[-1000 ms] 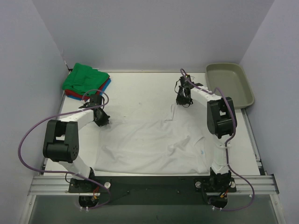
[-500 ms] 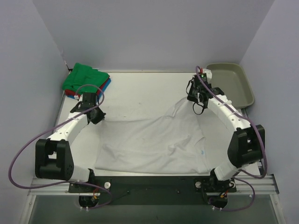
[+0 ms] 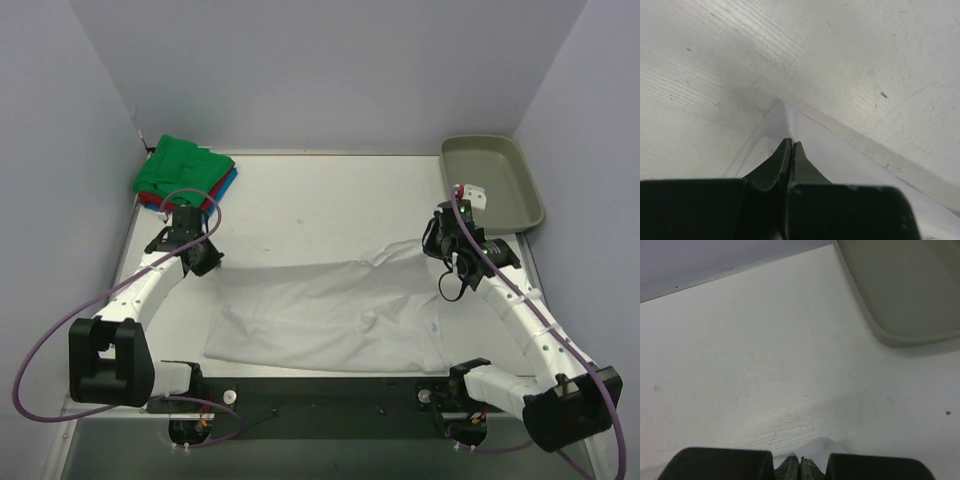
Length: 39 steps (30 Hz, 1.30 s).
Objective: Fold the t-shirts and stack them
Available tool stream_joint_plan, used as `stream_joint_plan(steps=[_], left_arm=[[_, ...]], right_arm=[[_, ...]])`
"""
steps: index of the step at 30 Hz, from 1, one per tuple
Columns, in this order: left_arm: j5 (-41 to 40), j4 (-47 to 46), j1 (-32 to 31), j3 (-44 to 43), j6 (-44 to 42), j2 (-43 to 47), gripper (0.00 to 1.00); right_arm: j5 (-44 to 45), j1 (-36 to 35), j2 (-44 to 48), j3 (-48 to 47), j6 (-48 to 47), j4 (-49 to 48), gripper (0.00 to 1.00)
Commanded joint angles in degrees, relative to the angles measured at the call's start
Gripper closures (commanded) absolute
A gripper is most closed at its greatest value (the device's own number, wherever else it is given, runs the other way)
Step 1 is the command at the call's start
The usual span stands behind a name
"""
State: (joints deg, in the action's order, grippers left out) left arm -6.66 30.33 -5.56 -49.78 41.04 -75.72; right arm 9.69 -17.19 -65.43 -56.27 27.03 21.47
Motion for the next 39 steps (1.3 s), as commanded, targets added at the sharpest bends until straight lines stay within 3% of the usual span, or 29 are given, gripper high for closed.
stream_joint_plan(steps=[1, 15, 28, 39], left_arm=[[1.03, 1.05, 0.29, 1.17, -2.01, 3.21, 1.0], [4.19, 4.21, 0.2, 2.14, -5.79, 8.57, 1.0], [6.66, 8.51, 0.11, 6.8, -4.48, 14.9, 1.0], [4.9, 10.89, -1.03, 8.21, -2.1, 17.98, 1.0]], right_arm=[[4.28, -2.93, 7.15, 4.32, 2.33, 5.06, 1.0], [13.05, -19.1, 20.16, 12.5, 15.93, 17.62, 1.0], [20.63, -32.28, 23.94, 13.73, 29.39, 28.62, 1.0], [27.04, -45.73, 21.31, 14.79, 45.99, 37.5, 1.0]])
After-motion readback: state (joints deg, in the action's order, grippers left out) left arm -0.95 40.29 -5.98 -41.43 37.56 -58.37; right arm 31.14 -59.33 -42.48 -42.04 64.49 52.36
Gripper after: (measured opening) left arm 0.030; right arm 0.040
